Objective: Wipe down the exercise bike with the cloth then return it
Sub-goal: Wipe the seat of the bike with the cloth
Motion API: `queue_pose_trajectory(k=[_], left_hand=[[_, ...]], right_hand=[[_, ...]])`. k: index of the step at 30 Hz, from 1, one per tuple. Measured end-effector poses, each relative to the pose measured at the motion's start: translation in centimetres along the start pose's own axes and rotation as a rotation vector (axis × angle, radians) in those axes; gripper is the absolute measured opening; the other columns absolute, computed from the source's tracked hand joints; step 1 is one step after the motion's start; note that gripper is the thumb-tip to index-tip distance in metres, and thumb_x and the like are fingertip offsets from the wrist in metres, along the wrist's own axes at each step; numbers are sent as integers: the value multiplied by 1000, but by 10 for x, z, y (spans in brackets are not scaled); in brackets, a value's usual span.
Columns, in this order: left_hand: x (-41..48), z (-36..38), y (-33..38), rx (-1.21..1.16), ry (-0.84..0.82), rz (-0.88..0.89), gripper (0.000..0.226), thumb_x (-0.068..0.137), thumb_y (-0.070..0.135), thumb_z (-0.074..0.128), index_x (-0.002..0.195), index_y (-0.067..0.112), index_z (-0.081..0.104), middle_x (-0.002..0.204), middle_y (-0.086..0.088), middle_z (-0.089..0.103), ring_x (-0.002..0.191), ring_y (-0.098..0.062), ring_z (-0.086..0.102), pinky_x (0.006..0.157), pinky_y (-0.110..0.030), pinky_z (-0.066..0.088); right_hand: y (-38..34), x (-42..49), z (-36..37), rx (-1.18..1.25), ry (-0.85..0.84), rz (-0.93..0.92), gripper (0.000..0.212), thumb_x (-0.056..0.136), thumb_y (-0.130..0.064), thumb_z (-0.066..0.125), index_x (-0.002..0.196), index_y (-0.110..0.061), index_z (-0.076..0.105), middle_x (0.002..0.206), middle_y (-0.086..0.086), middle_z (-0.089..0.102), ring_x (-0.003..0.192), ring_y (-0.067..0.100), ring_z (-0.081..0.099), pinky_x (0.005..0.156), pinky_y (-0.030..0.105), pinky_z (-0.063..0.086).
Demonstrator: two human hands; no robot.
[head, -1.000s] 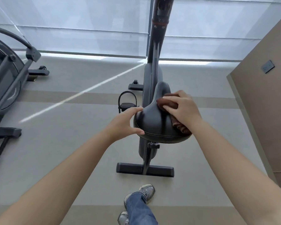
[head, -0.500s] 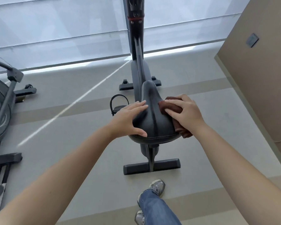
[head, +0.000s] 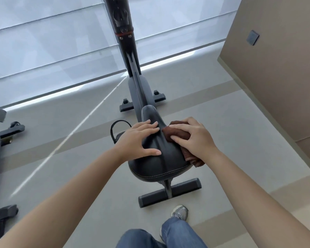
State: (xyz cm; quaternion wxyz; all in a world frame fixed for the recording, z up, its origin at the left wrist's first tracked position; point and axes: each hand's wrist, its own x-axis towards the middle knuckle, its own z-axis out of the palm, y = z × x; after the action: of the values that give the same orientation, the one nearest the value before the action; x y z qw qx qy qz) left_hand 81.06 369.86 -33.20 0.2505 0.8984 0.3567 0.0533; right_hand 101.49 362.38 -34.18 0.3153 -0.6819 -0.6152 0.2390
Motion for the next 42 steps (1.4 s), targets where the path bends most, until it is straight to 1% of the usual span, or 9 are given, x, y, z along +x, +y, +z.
queue_pose_trajectory(k=[7, 14, 17, 22, 26, 31, 36, 39, 42], left_hand=[[4, -3, -1, 96, -11, 37, 78, 65, 61, 68, 130, 22, 49, 140, 9, 43, 134, -14, 27, 106, -30, 23], [8, -9, -7, 208, -51, 162, 79, 69, 65, 61, 132, 21, 46, 141, 9, 42, 130, -15, 31, 99, -25, 27], [13, -15, -11, 214, -88, 229, 79, 69, 66, 60, 132, 20, 46, 139, 8, 43, 125, -15, 35, 101, -29, 31], [20, -22, -21, 238, -151, 351, 82, 70, 68, 57, 134, 19, 43, 139, 7, 42, 122, -15, 35, 103, -31, 31], [26, -26, -31, 276, -208, 450, 86, 70, 71, 52, 137, 19, 38, 143, 6, 37, 124, -15, 32, 106, -31, 27], [34, -29, -38, 364, -248, 569, 93, 69, 76, 45, 140, 17, 32, 144, 3, 34, 124, -16, 31, 107, -32, 27], [38, -30, -45, 403, -280, 621, 100, 65, 78, 45, 143, 19, 24, 148, 5, 27, 127, -15, 25, 106, -30, 24], [41, -31, -49, 372, -296, 632, 103, 62, 76, 53, 143, 20, 25, 147, 6, 27, 127, -14, 23, 105, -27, 24], [41, -29, -50, 275, -309, 586, 101, 59, 70, 63, 141, 21, 29, 145, 8, 30, 128, -14, 25, 103, -29, 28]], right_hand=[[-5, -1, 5, 11, 68, 92, 30, 76, -37, 68, 106, -38, 65, 105, -12, 56, 104, 15, 50, 87, 28, 43], [-10, -20, 20, -32, 346, 324, 26, 79, -37, 65, 105, -38, 65, 110, -7, 54, 103, 21, 47, 81, 25, 37], [-18, -29, 28, -28, 461, 402, 26, 80, -35, 66, 105, -37, 65, 110, -6, 53, 101, 21, 46, 79, 25, 36], [-42, -45, 50, -13, 727, 542, 27, 80, -28, 68, 106, -31, 66, 109, -4, 53, 101, 21, 46, 83, 23, 37], [-69, -51, 80, -29, 1013, 642, 29, 79, -18, 69, 107, -21, 67, 111, 5, 56, 100, 27, 48, 82, 13, 29], [-106, -50, 128, -18, 1268, 761, 28, 78, -15, 70, 106, -19, 68, 117, 6, 55, 101, 24, 49, 88, 26, 37], [-107, -48, 139, 0, 1350, 706, 27, 78, -16, 70, 105, -19, 68, 114, 4, 55, 104, 20, 51, 93, 28, 38], [-75, -52, 102, 247, 1301, 739, 27, 82, -20, 65, 110, -23, 65, 112, -4, 50, 107, 18, 54, 91, 24, 44], [-52, -56, 74, 479, 1162, 738, 28, 85, -20, 63, 113, -19, 63, 112, 0, 55, 108, 16, 56, 87, 13, 41]])
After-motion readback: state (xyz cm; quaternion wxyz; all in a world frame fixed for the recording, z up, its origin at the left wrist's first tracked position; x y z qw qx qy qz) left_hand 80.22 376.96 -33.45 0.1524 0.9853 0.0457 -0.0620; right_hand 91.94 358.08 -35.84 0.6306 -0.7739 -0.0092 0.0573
